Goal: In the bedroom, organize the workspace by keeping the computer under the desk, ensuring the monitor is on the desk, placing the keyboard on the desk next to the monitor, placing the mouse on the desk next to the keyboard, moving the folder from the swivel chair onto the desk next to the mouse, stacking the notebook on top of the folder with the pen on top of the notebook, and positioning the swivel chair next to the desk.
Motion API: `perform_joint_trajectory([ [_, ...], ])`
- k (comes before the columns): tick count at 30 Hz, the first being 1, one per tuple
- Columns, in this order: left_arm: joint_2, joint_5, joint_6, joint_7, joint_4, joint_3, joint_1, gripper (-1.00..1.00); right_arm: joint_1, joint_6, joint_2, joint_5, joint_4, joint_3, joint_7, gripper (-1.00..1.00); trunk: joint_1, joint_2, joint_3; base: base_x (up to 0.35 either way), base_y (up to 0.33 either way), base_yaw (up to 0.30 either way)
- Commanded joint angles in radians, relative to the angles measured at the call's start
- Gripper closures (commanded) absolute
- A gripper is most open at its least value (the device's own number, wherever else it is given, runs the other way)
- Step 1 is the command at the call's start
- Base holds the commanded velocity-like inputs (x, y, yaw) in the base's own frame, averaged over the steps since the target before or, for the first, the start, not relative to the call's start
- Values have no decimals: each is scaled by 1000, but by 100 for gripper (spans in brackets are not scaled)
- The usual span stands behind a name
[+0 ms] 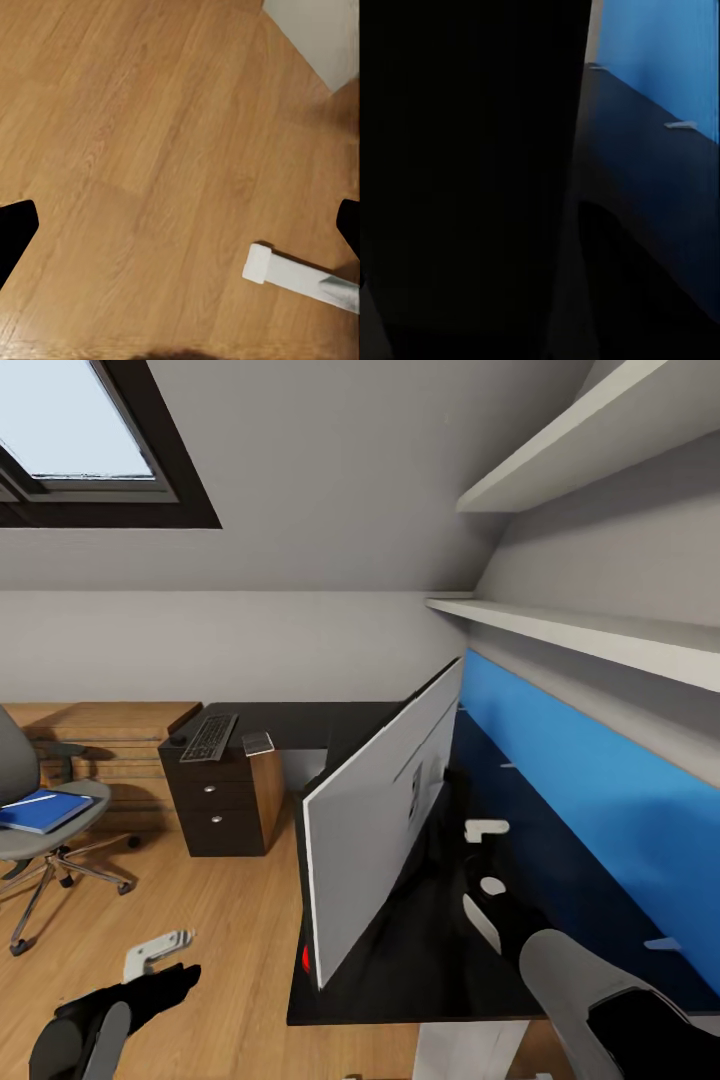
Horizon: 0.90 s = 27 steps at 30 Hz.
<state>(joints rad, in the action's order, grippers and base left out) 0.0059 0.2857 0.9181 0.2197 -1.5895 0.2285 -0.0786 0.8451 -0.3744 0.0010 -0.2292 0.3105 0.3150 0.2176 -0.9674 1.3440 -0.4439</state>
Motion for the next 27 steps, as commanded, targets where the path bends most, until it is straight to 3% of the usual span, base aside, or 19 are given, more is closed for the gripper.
perform_joint_trajectory([
  [1,-1,34,34,6,-3,1,-9,-100,2,-4,-1,1,3,8,9,100,0,1,-1,0,0,0],
  [3,-1,66,63,2,-5,2,-18,-100,2,-8,-3,1,5,7,12,100,0,1,-1,0,0,0],
  [6,1,84,78,1,-7,9,-23,-100,2,-10,-4,1,6,7,14,100,0,1,-1,0,0,0],
  [21,0,87,72,5,-6,14,-24,-100,1,-10,-2,2,3,10,14,100,0,1,4,0,-2,-54],
  [27,0,87,64,4,-6,14,-24,-100,2,-11,0,3,3,11,13,100,0,1,4,0,-193,-17],
])
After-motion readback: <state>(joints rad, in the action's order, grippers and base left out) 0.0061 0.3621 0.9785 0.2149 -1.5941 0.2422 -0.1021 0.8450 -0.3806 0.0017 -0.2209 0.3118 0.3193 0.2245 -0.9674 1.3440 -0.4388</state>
